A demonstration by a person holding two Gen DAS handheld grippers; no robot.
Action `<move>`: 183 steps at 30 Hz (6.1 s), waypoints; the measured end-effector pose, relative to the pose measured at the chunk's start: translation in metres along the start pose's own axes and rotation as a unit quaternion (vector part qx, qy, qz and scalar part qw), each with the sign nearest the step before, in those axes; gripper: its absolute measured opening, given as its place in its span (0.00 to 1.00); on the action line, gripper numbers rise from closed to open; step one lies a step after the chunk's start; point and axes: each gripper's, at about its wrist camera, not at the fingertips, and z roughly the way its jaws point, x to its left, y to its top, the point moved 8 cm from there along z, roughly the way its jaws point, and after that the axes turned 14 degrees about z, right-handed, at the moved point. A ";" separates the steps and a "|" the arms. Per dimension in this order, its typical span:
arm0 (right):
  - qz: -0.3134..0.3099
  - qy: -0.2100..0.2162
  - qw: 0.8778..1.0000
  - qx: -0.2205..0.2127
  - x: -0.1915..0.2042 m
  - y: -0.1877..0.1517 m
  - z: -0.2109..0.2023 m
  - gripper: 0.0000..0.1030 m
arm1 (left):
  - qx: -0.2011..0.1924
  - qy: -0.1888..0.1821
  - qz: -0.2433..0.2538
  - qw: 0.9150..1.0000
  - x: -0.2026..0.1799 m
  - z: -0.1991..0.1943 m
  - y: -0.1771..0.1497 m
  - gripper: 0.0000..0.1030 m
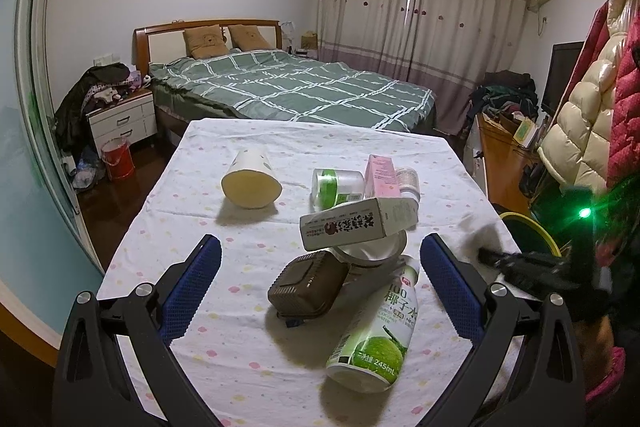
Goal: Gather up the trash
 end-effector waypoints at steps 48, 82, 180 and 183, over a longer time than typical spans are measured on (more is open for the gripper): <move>0.193 -0.173 0.965 -0.033 -0.267 0.060 -0.002 0.41 | 0.015 -0.023 0.052 0.998 -0.059 0.032 0.028 0.95; 0.140 -0.123 0.982 -0.039 -0.176 0.025 -0.013 0.49 | 0.100 -0.115 -0.020 0.988 -0.007 0.115 0.001 0.95; 0.230 -0.168 0.953 -0.105 -0.304 -0.025 -0.121 0.49 | 0.077 -0.271 0.178 0.943 -0.430 0.182 0.096 0.93; 0.220 -0.164 0.956 -0.101 -0.292 -0.024 -0.116 0.49 | 0.056 -0.266 0.168 0.948 -0.401 0.149 0.105 0.95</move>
